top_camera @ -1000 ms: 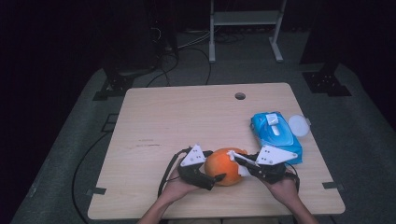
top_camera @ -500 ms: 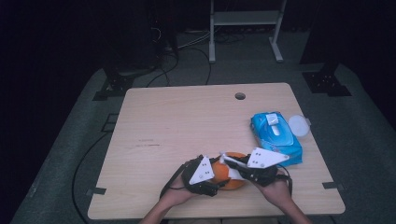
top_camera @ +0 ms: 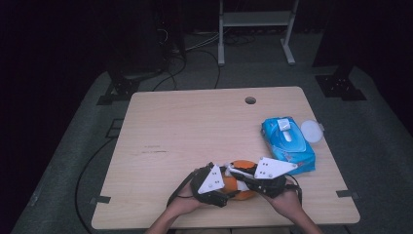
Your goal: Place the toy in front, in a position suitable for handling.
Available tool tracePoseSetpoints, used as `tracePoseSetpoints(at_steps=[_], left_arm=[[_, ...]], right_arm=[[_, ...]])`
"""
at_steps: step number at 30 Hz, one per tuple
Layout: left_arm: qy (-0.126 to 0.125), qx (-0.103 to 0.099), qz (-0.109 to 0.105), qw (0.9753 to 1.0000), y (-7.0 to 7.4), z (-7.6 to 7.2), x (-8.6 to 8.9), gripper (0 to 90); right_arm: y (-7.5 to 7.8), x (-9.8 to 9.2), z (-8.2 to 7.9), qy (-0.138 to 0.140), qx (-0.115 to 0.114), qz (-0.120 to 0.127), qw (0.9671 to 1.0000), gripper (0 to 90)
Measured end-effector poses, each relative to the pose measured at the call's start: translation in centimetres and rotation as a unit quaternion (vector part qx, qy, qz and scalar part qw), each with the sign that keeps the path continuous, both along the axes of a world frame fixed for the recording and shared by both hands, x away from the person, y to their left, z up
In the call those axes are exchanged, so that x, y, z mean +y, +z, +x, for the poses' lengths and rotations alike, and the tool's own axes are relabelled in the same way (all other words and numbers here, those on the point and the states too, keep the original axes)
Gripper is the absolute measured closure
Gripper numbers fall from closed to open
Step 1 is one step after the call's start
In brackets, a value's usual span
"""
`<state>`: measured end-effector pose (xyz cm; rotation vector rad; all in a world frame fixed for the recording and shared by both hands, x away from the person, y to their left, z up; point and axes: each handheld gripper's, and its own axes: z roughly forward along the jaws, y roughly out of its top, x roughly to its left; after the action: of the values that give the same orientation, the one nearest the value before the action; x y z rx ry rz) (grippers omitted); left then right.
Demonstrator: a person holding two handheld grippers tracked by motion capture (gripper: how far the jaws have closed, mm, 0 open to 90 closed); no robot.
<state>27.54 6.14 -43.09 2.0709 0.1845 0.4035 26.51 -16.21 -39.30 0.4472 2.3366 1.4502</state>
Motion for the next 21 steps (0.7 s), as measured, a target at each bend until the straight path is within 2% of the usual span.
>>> tracePoseSetpoints(at_steps=[3, 5, 7, 9, 11, 13, 15, 16, 17, 19, 20, 21], left_arm=[[0.013, 0.027, -0.015, 0.9994, -0.3, 0.7, 1.1, 29.1], [0.02, 0.044, -0.019, 0.9986, -0.5, 1.2, 1.7, 29.3], [0.026, 0.057, -0.026, 0.9977, -0.7, 1.6, 2.1, 29.5], [0.032, 0.061, -0.026, 0.9973, -0.8, 1.7, 2.1, 29.8], [0.038, 0.066, -0.027, 0.9967, -0.8, 1.9, 2.1, 29.7], [0.042, 0.076, -0.028, 0.9958, -0.8, 2.0, 2.3, 29.1], [0.042, 0.081, -0.028, 0.9954, -0.7, 2.1, 2.5, 28.3], [0.043, 0.081, -0.03, 0.9953, -0.6, 2.1, 2.5, 22.9], [0.043, 0.08, -0.031, 0.9954, -0.3, 2.2, 2.5, 17.5], [0.046, 0.062, -0.043, 0.9961, 0.1, 2.2, 2.1, 7.2], [0.041, 0.055, -0.047, 0.9965, 0.2, 2.1, 1.8, 7.7], [0.04, 0.048, -0.043, 0.9972, 0.2, 1.9, 1.6, 13.6]], right_arm=[[-0.3, -1.7, 0.9, -0.028, 0.006, 0.004, 0.9996, 82.4], [-0.8, -3.1, 1.4, -0.045, 0.021, 0.016, 0.9986, 82.5], [-1.1, -3.6, 1.5, -0.055, 0.028, 0.015, 0.998, 82.5], [-1.2, -3.4, 1.4, -0.058, 0.024, 0.017, 0.9979, 82.5], [-0.9, -2.3, 1.0, -0.045, 0.017, 0.016, 0.9987, 82.4], [-0.8, -0.9, 0.6, -0.011, 0.025, 0.024, 0.9993, 82.3], [-0.9, -0.4, 0.5, -0.003, 0.025, 0.02, 0.9995, 82.0], [-1.1, -0.1, 0.6, -0.003, 0.019, 0.012, 0.9997, 82.2], [-1.1, -0.2, 0.8, -0.005, 0.024, 0.014, 0.9996, 82.2], [-1.2, -0.5, 1.3, -0.015, 0.027, 0.024, 0.9992, 82.2], [-1.2, -0.5, 1.4, -0.014, 0.033, 0.029, 0.9989, 82.2], [-1.3, -0.4, 1.4, -0.012, 0.032, 0.029, 0.999, 82.2]])
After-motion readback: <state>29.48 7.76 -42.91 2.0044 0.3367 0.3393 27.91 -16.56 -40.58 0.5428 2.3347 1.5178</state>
